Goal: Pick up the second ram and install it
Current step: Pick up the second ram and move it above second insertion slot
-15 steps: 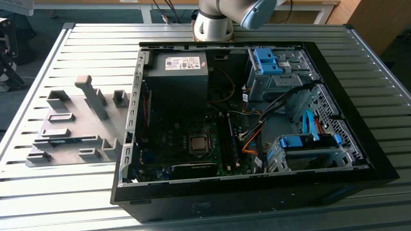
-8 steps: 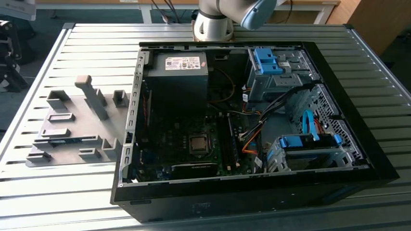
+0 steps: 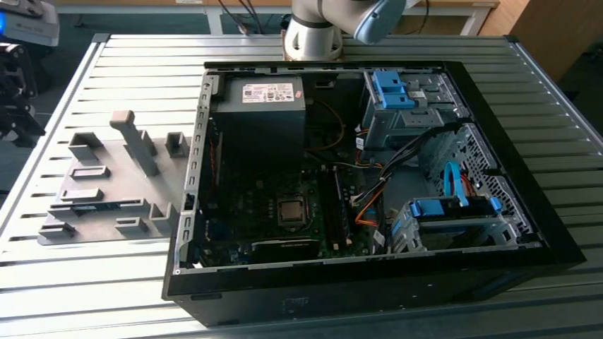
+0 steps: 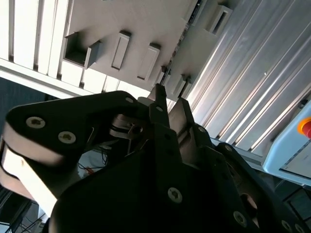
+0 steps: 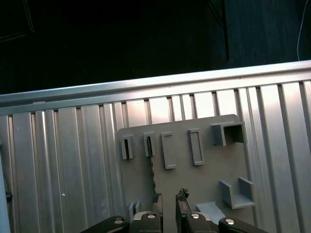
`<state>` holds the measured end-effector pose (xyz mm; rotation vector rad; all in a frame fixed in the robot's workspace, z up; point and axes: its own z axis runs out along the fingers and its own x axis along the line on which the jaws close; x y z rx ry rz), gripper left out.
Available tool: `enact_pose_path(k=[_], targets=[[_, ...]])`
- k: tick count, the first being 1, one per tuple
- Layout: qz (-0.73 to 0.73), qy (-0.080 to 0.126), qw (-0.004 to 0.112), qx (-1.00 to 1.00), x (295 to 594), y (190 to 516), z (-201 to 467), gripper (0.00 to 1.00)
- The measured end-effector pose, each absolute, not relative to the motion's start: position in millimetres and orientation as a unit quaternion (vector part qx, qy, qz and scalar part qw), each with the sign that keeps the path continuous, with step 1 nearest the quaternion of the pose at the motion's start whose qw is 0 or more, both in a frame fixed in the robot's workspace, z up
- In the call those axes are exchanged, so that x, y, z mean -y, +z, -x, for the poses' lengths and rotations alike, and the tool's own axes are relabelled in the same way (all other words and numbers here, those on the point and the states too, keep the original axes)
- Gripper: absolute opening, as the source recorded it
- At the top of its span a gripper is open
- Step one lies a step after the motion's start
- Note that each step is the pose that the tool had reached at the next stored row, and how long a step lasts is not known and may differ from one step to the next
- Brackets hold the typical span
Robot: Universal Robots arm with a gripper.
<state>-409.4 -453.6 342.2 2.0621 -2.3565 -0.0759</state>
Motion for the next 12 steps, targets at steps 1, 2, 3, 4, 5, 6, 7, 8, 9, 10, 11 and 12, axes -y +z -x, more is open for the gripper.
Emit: enact_pose_path(k=[1,2,3,4,5,6,7,8,9,10,11,12], targets=[[-0.659,-0.024,0.005,0.752,454.1,340.5,409.4,0.25],[-0.659,-0.024,0.005,0.752,454.6,338.8,409.4,0.31],[-0.659,-0.024,0.005,0.752,454.9,337.3,409.5,0.31],[-0.659,-0.024,0.005,0.752,455.2,335.8,409.5,0.31],[-0.659,-0.024,0.005,0.752,455.5,334.4,409.5,0.31],[-0.659,-0.024,0.005,0.751,455.7,332.9,409.5,0.31],[-0.659,-0.024,0.005,0.751,456.0,331.3,409.6,0.31],[-0.66,-0.024,0.005,0.751,456.4,329.5,409.5,0.31],[-0.66,-0.024,0.005,0.751,456.7,327.8,409.6,0.31],[-0.66,-0.024,0.005,0.751,456.8,326.1,409.6,0.31],[-0.66,-0.024,0.005,0.751,456.9,324.4,409.6,0.31],[-0.66,-0.024,0.005,0.751,457.1,322.9,409.6,0.31]])
